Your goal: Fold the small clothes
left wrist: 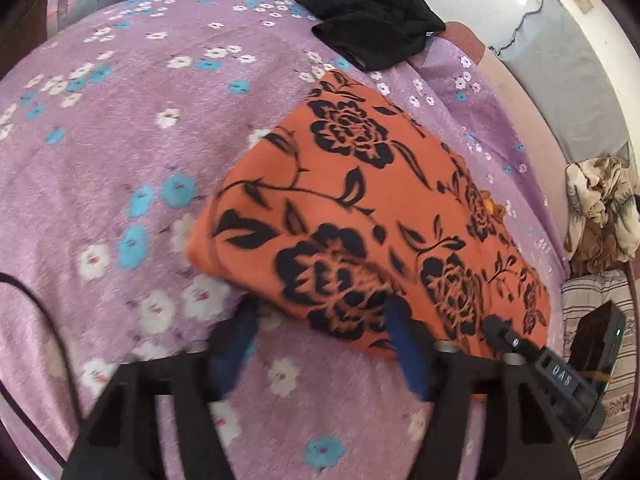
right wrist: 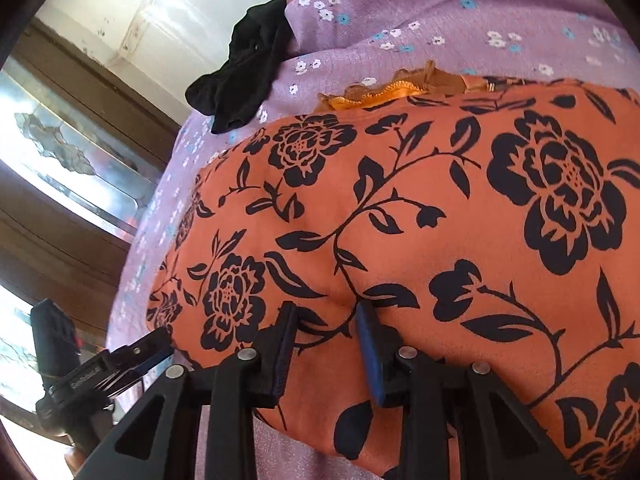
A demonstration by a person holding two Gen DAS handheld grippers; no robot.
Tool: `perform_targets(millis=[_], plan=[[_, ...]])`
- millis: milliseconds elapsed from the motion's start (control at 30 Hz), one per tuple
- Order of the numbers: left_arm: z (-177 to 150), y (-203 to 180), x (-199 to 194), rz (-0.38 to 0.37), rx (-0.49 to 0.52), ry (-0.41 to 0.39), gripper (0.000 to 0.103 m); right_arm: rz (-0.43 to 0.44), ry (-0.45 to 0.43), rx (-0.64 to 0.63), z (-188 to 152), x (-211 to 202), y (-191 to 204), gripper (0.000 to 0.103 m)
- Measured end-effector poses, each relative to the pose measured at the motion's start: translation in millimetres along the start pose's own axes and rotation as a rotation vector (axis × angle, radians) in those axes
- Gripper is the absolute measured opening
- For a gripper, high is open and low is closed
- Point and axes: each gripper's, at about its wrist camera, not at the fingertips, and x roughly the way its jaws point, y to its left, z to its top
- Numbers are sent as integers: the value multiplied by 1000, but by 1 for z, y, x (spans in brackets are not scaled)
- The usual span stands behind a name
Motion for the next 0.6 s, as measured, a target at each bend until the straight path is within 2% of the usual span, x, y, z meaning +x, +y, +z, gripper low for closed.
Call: perform_targets(millis=[33,167,200,267,300,367,467,500,533,567,600], plan=[[6,-2,5,-26,-15,-6,100,12,0,10,0,0,-2,35],[17,-14,15,-18,-36,-84,100,17,8,5,3,-2,1,35],[18,-13,15,-25,-47,-98,97,12,8,-1,1,-1,3,35],[19,-11,14,-35,-78,-127,61,0,8,-22,0,-1,6,35],[20,-13,15,-19,-76,-125,33,-7,9,-35,0,-1,7,35],[20,-17,18,4,-50,-140,30,-14,11,-49,0,-1,8,35],[18,-25,21,41,-14,-156,31,-24,14,-64,0,-1,10,35],[19,-26,24,35,-16,-147,42,-28,17,-66,1,-1,10,35],[20,-25,28,13,-25,-128,63,-30,17,-63,1,-2,11,35],[22,-25,33,-34,-32,-108,70,-30,9,-56,2,-5,12,35],[22,-25,33,-47,-33,-119,72,-21,-10,-56,3,-10,15,36]])
